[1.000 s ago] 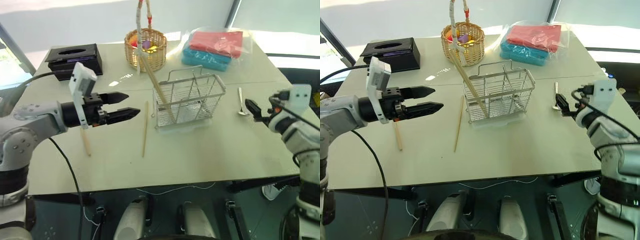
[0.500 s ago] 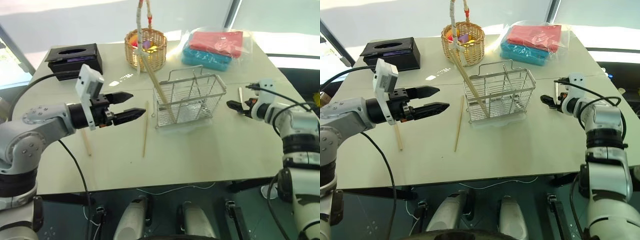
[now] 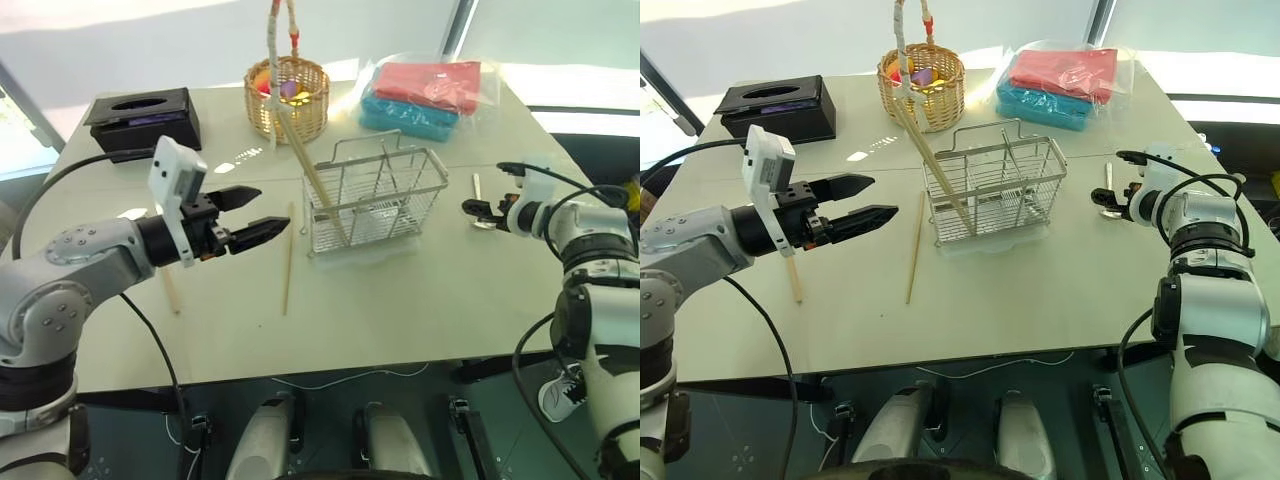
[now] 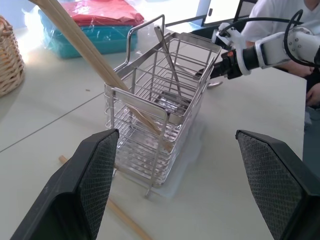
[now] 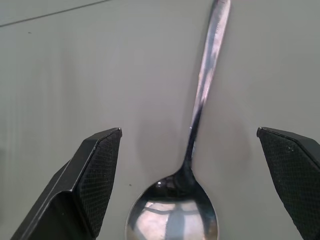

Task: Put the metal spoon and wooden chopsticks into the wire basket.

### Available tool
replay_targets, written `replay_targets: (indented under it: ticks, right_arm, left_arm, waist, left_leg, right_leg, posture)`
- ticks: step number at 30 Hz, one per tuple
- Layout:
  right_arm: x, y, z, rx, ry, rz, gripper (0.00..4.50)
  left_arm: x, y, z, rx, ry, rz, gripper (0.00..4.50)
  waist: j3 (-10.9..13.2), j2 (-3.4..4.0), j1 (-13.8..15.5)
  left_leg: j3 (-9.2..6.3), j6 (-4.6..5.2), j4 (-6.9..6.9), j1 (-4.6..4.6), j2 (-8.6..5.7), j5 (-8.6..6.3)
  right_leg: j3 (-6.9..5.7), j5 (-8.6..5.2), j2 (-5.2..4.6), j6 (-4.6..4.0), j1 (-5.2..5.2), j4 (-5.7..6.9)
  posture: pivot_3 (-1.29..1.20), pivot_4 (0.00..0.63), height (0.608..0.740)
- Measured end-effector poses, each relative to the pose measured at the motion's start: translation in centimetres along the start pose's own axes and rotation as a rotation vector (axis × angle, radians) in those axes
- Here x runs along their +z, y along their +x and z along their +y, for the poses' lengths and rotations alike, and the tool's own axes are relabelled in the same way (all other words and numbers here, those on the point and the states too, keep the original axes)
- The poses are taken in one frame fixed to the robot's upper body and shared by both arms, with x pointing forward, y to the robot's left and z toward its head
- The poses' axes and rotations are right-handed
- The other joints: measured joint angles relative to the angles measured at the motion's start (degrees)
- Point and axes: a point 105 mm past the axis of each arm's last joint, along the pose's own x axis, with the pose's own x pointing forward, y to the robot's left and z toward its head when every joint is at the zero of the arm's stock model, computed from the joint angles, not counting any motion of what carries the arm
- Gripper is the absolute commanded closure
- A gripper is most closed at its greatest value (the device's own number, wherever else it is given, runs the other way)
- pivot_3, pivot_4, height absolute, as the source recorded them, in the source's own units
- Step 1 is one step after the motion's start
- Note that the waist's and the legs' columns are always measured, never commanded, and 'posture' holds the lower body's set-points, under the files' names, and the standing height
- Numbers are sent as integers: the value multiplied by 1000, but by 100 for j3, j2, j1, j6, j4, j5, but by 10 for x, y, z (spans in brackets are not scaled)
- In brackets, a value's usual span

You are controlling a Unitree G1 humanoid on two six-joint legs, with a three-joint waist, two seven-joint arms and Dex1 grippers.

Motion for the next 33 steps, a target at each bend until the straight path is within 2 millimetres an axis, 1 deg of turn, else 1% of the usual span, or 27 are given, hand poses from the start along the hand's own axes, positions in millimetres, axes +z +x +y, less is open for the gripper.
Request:
replay_targets:
  ticks: [3, 8, 9, 13, 16, 18, 21, 25, 33]
  right_arm:
    - [2, 1, -2, -25, -14, -11, 0]
    - [4, 3, 6, 7, -11, -21, 0]
    - [7, 3, 9, 26, -17, -29, 0]
    - [22, 3, 38, 152, -47, -63, 0]
    - [26, 4, 56, 211, -71, -64, 0]
    - [25, 5, 60, 218, -80, -58, 0]
    - [25, 6, 55, 181, -90, -57, 0]
    - [21, 7, 42, 113, -88, -46, 0]
    - [15, 8, 23, 1, -73, -48, 0]
  left_arm:
    - [1, 0, -1, 7, 1, -6, 551]
    - [4, -3, -3, 18, 4, -23, 551]
    - [5, -4, -4, 16, 5, -27, 551]
    - [5, -2, -6, 15, -7, -39, 551]
    - [6, -2, -6, 12, -9, -44, 551]
    - [6, -1, -7, 9, -8, -49, 551]
    - [8, 0, -6, 11, -10, -59, 551]
    - [9, 0, -7, 13, -23, -72, 551]
    - [10, 1, -8, 9, -36, -81, 551]
  waist:
    - [0, 0, -2]
    - [0, 0, -4]
    - [0, 1, -3]
    - [1, 1, -4]
    - [1, 1, 8]
    - [1, 1, 18]
    - [1, 1, 17]
    - [1, 1, -1]
    - [1, 1, 4]
  left_leg:
    - [0, 0, 0, 0, 0, 0]
    - [0, 0, 0, 0, 0, 0]
    - [0, 0, 1, 0, 0, 0]
    - [0, 0, 1, 1, 0, 0]
    - [0, -1, 1, 1, 0, -1]
    - [0, -2, 1, 1, 0, -2]
    - [0, -3, 1, 0, -1, -2]
    - [0, -3, 0, 0, -1, -2]
    - [0, -2, 2, 1, -1, -1]
  right_leg:
    - [0, 0, 1, 0, 0, 0]
    - [0, 0, 1, 1, 0, 0]
    - [0, 0, 1, 1, 0, 0]
    - [0, 1, 1, 2, 0, 2]
    - [0, 1, 1, 2, -1, 3]
    - [0, 1, 0, 1, 0, 4]
    - [0, 1, -1, 1, -1, 3]
    - [1, 1, 0, 1, -4, 4]
    - [0, 1, 1, 2, 0, 5]
  posture:
    - [0, 150, 740]
    - [0, 150, 740]
    - [0, 150, 740]
    - [0, 150, 740]
    - [0, 150, 740]
    - [0, 150, 740]
    - [0, 150, 740]
    - [0, 150, 740]
    - [0, 150, 740]
